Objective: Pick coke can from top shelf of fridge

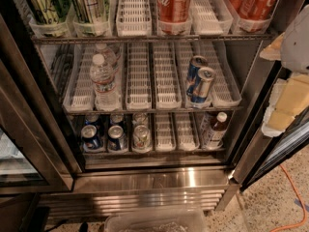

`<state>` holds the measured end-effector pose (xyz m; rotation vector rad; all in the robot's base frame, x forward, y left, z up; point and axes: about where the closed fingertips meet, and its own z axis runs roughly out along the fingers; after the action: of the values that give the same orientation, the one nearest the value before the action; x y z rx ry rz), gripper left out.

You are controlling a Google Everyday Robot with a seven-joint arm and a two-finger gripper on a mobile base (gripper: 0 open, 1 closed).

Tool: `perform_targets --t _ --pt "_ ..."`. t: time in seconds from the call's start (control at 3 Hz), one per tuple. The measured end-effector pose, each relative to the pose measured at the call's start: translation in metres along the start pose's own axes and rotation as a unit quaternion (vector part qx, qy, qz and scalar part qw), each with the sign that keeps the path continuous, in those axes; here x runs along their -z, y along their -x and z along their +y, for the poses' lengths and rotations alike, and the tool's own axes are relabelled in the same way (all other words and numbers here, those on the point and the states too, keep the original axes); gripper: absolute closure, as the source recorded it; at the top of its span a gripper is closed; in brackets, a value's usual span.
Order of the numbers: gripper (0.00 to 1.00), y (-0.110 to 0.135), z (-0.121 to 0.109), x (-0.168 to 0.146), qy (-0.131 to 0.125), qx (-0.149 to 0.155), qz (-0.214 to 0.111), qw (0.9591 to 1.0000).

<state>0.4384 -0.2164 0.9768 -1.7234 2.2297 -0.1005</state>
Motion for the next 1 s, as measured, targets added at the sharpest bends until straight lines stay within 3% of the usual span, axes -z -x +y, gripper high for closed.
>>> perform_targets --t 0.33,1.0 --pt "0.0 0.001 0.0 0.0 -0.001 0.0 -0.001 1.0" --pt "0.0 0.044 0.013 0.005 -0.035 -0.029 -0.064 0.9969"
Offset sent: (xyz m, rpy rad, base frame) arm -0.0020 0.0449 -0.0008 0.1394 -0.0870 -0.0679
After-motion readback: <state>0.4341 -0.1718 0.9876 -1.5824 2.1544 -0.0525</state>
